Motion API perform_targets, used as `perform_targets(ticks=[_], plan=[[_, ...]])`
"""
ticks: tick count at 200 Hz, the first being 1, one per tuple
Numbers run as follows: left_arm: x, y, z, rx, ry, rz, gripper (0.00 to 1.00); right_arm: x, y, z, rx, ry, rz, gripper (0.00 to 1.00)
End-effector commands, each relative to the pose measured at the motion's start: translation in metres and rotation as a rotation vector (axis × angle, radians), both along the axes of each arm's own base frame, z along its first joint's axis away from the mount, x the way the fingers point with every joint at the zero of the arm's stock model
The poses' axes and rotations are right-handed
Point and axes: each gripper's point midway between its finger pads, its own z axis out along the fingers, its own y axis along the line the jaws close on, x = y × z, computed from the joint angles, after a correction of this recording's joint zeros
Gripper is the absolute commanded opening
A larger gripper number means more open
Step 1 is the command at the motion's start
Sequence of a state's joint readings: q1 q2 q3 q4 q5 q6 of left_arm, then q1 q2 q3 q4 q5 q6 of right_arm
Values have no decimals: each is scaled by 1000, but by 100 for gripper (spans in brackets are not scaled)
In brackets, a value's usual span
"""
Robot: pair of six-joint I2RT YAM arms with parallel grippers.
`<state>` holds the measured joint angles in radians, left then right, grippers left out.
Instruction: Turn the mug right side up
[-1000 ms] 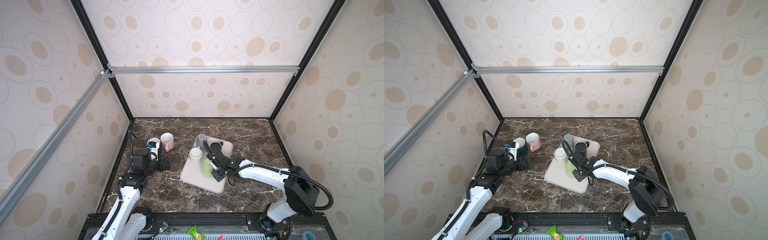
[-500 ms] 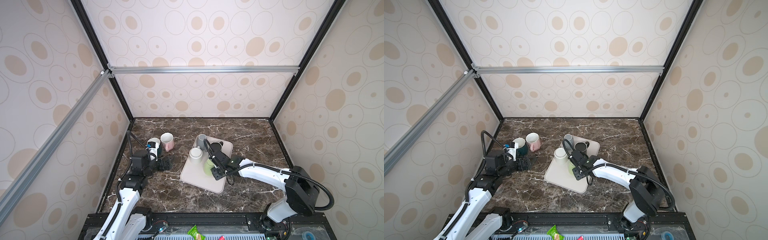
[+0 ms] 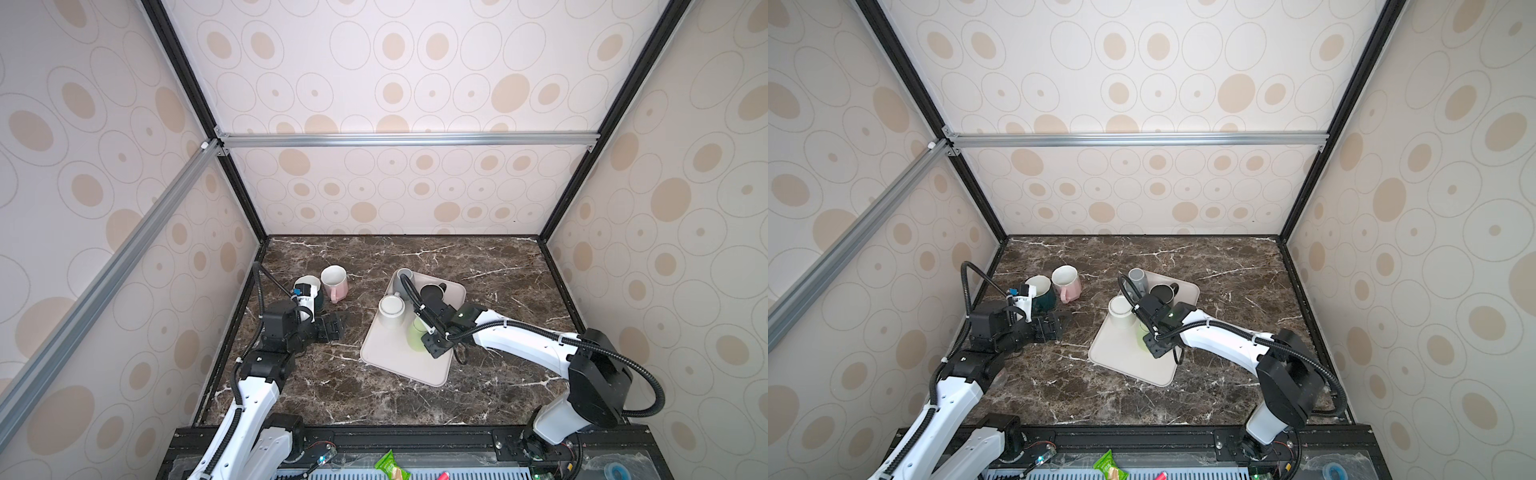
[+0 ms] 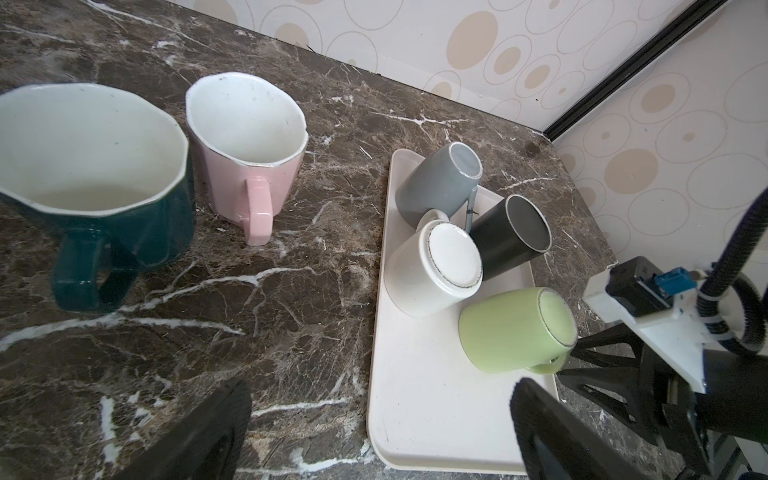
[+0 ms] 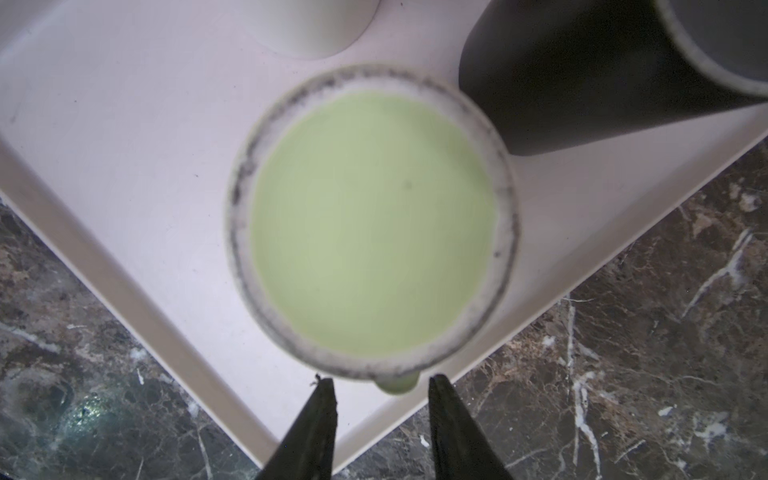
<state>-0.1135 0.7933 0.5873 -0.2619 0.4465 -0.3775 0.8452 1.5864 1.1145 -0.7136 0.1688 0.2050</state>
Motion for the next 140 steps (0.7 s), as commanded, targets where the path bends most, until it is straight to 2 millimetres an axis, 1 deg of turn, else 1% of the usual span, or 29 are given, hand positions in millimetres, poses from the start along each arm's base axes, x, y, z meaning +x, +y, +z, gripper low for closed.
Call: perform_targets(ticks=[1, 26, 46, 81, 94, 116, 131, 140], plan=[[1, -2, 7, -4, -27, -5, 98, -2, -2, -1, -37, 20, 29, 37], [1, -2, 7, -5, -26, -6, 98, -1, 2, -3, -35, 29, 39, 35], [1, -2, 8, -6, -28, -7, 98, 1, 3, -5, -47, 33, 45, 31], [1, -2, 7, -5, -27, -7, 98, 3, 9, -8, -38, 39, 53, 30], [1, -2, 8, -5, -28, -7, 98, 5, 8, -10, -54, 37, 47, 30], [1, -2, 8, -5, -30, -7, 98, 5, 8, -13, -65, 49, 48, 27], [1, -3, 8, -6, -28, -10, 98, 4, 12, -13, -48, 57, 52, 20], [1, -3, 8, -6, -29, -9, 98, 3, 15, -13, -30, 65, 55, 19]])
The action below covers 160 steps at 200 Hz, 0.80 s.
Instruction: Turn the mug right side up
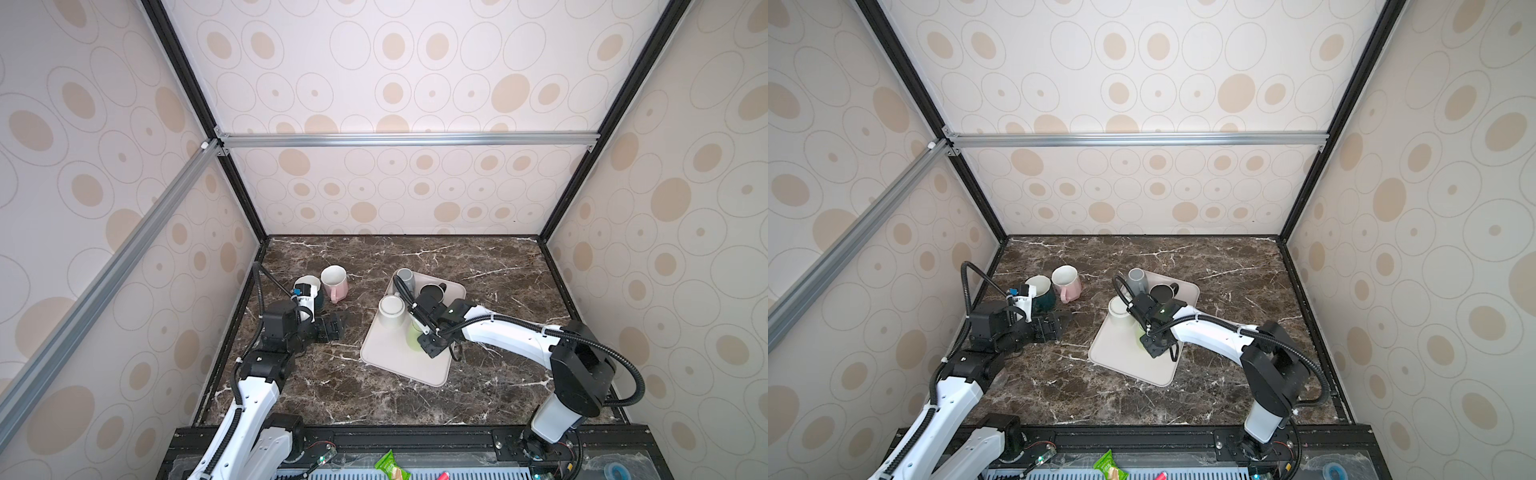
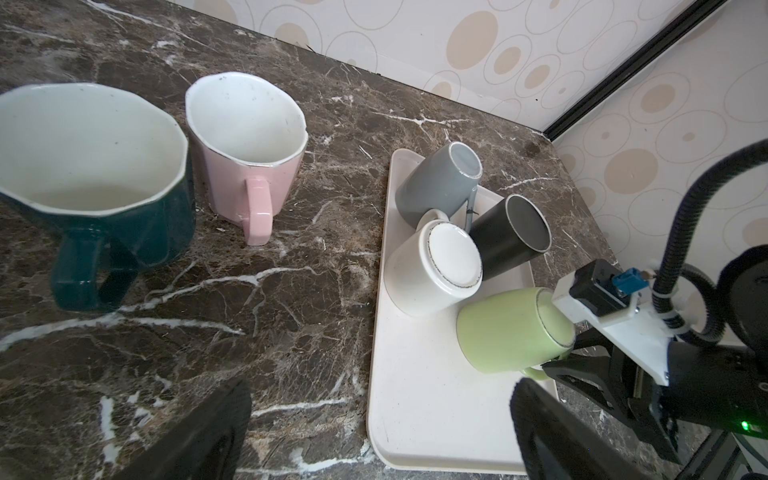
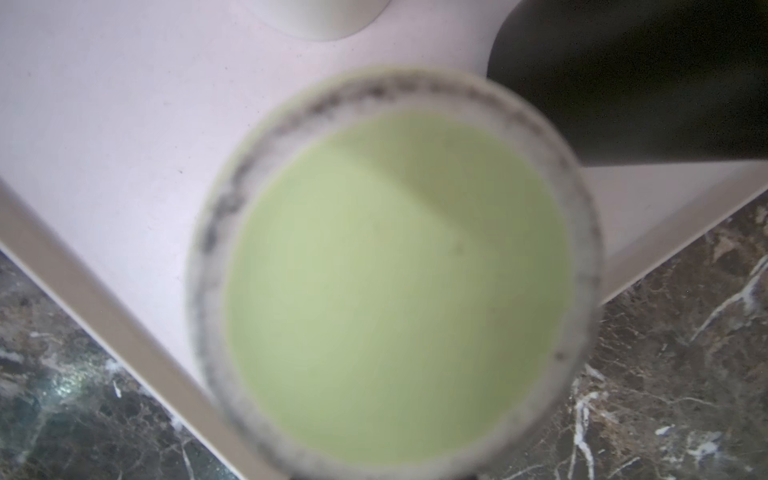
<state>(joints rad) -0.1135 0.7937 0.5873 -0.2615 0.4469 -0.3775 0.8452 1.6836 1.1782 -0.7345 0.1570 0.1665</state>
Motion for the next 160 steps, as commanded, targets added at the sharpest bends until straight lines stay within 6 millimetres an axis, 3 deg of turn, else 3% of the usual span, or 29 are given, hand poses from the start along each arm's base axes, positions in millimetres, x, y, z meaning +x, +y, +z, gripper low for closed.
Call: perform_targets(ticks=[1, 100, 160], plan=[[1, -2, 8, -6, -30, -7, 98, -3, 6, 1, 17, 25, 13, 19], [1, -2, 7, -5, -27, -7, 98, -8, 5, -2, 49, 32, -15, 4], [1, -2, 7, -5, -27, -3, 98, -20, 29, -2, 232, 82, -36, 0]])
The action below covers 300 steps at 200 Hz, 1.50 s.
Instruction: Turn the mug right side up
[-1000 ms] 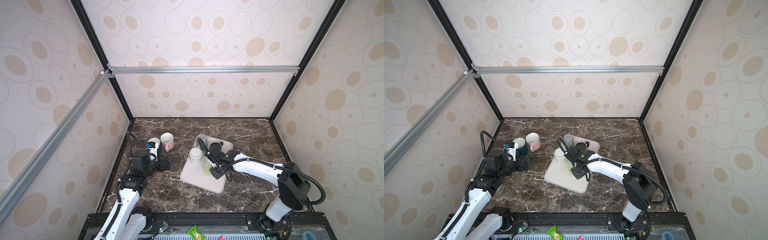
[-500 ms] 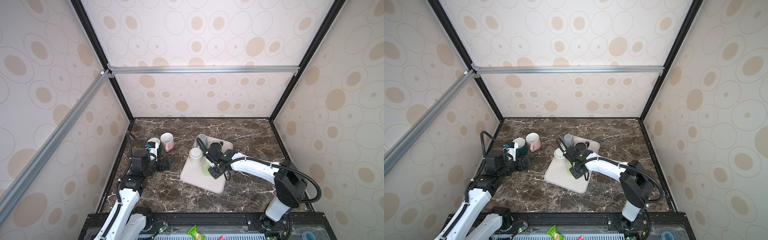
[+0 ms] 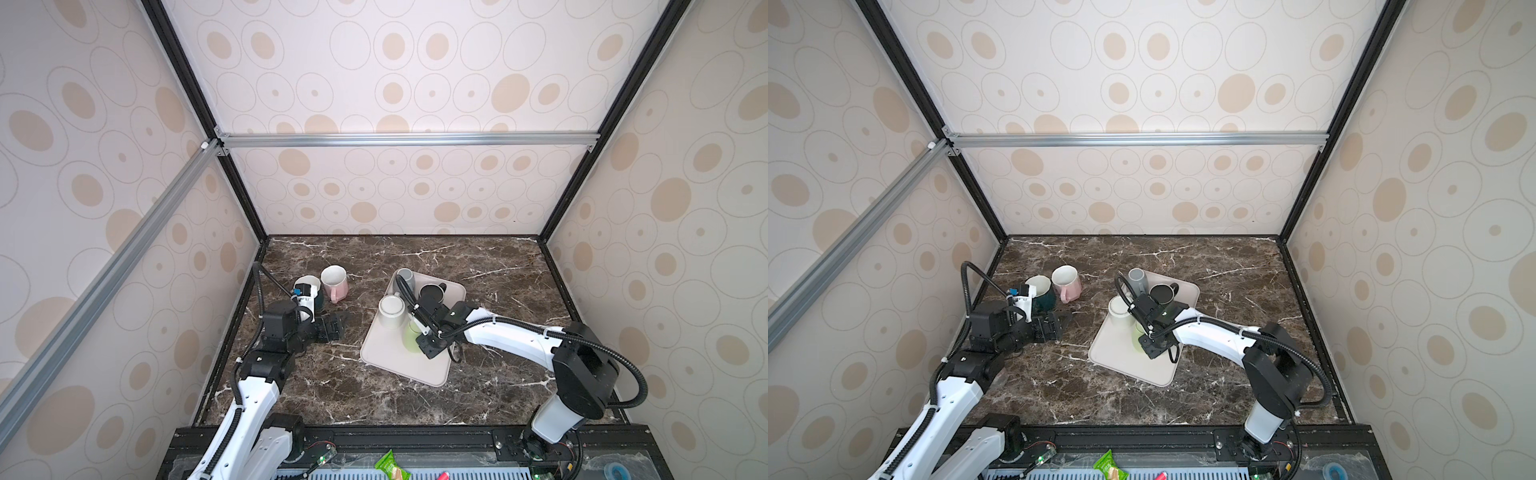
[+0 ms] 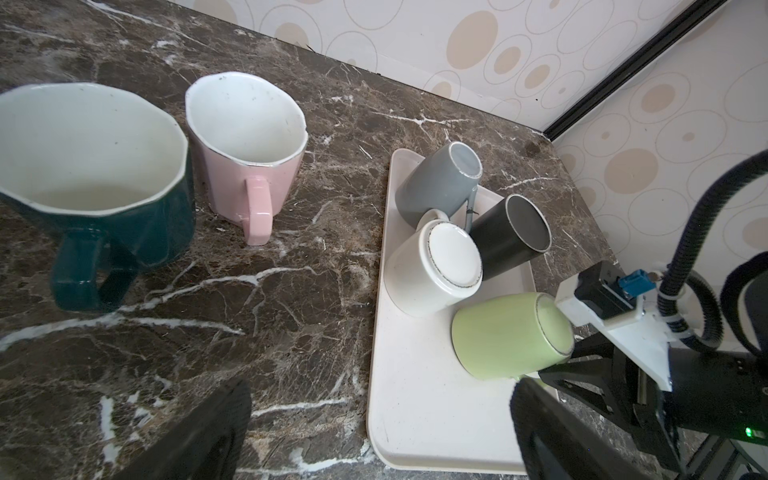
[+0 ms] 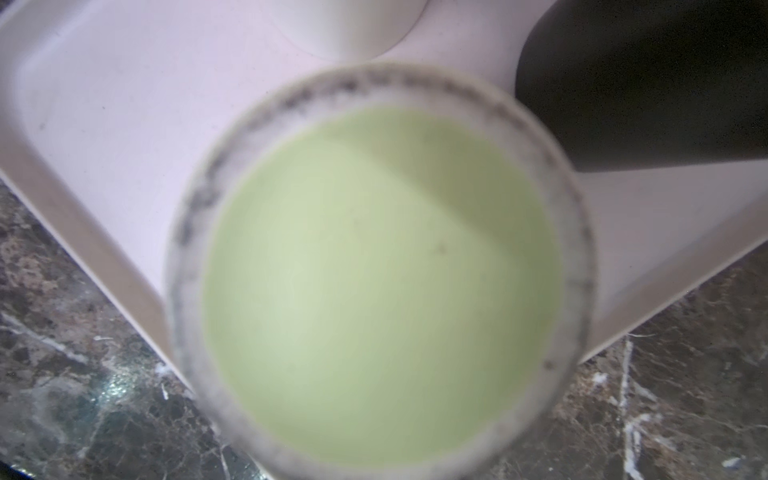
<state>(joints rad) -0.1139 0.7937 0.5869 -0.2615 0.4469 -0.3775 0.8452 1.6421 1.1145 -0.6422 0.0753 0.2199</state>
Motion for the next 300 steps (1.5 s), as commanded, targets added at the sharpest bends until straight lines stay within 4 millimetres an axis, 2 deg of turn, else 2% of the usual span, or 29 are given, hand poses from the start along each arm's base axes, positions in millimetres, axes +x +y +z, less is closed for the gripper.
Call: perform_targets(ticks=[1, 46, 94, 142, 188, 220, 260, 300], plan=[[1, -2, 7, -5, -27, -3, 98, -13, 16, -1, 116, 64, -5, 0], [1, -1, 8, -5, -31, -2, 98, -14, 30, 1, 240, 64, -54, 0], [1, -2, 8, -8, -29, -6, 98, -14, 36, 16, 355, 33, -102, 0], [1, -3, 9, -10, -34, -9, 98, -17, 39, 46, 497, -5, -127, 0], [0, -3, 11, -13, -45, -10, 98, -20, 31, 66, 562, -46, -159, 0], [-1, -5, 14, -25, -60, -17, 98, -23, 31, 92, 630, -70, -155, 0], [-3, -12, 20, -60, -62, -53, 98, -26, 25, 128, 749, -143, -164, 0], [-15, -30, 36, -204, -75, -123, 98, -30, 19, 152, 835, -196, -167, 0]])
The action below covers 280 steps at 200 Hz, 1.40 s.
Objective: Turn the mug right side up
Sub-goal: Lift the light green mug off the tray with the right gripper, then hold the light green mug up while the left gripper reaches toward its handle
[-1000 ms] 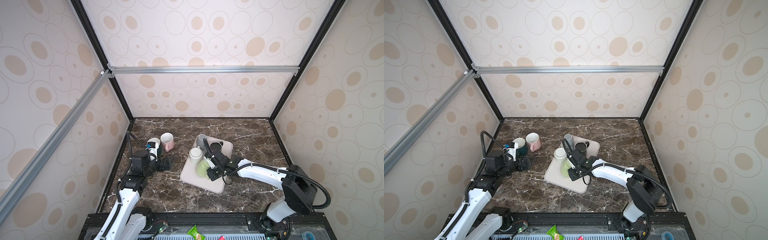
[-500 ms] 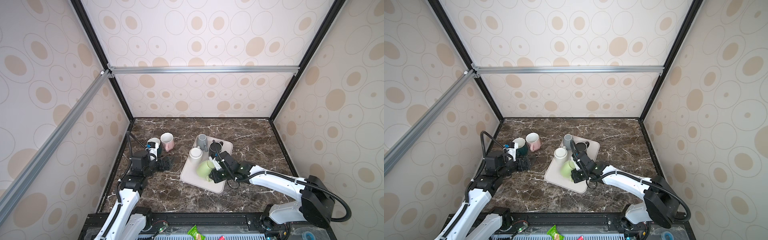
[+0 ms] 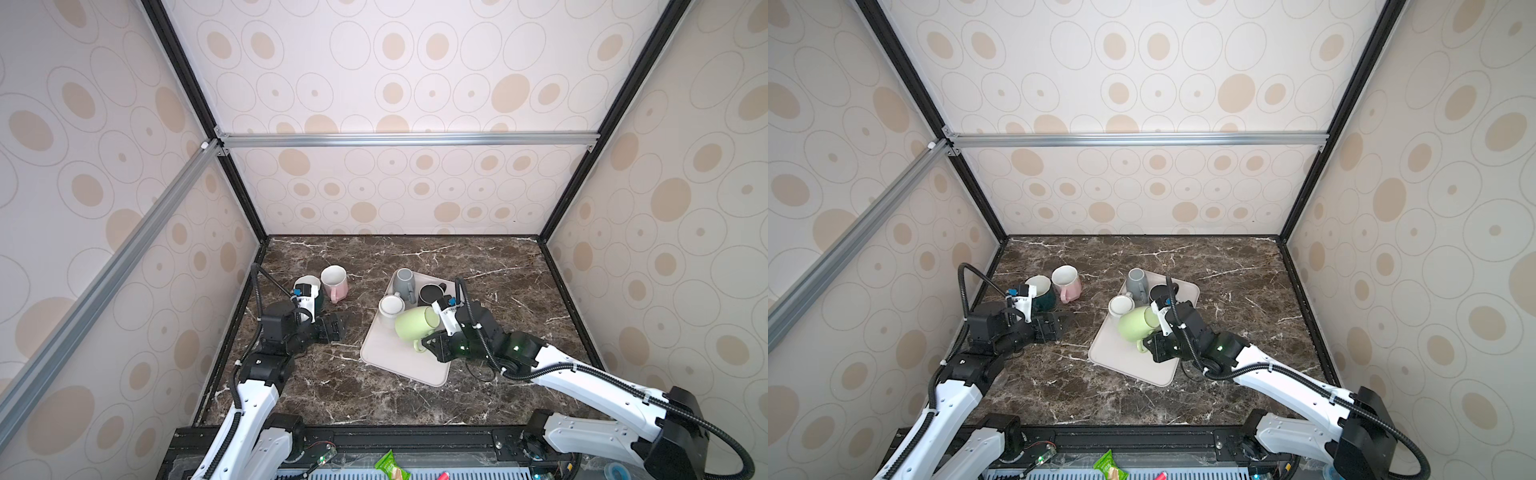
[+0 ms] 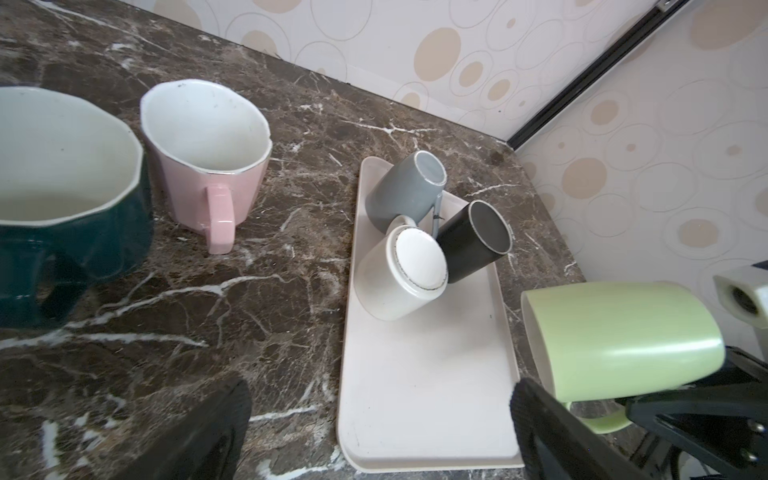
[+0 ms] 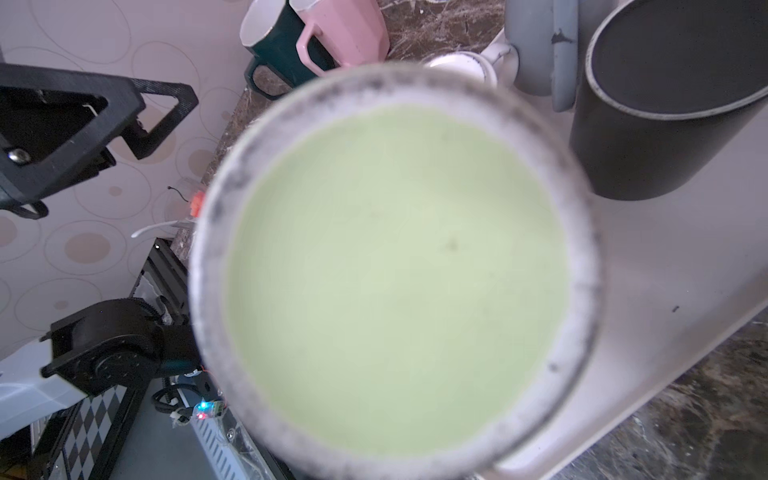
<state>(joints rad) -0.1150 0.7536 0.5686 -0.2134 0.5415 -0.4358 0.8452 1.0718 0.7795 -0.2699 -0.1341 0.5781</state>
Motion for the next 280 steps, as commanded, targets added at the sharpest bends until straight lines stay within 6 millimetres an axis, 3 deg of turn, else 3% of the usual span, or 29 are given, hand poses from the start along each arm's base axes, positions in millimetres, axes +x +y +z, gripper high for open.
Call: perform_targets(ticks=[1, 67, 125, 186, 239, 280], plan=[[-8, -16, 22, -108, -42, -67, 98, 7, 7, 41, 136, -101, -17, 0], [-25, -37, 48, -241, -62, -150, 98, 6, 1, 65, 192, -165, -28, 0], [-18, -51, 53, -290, -46, -175, 98, 10, 1, 87, 186, -232, -20, 0], [-14, -73, 67, -312, -46, -213, 98, 29, 4, 109, 251, -262, -25, 0], [-13, -109, 65, -366, -5, -284, 98, 44, -5, 128, 340, -296, -57, 0], [-7, -140, 77, -373, -4, -358, 98, 51, -10, 124, 385, -291, -68, 0]])
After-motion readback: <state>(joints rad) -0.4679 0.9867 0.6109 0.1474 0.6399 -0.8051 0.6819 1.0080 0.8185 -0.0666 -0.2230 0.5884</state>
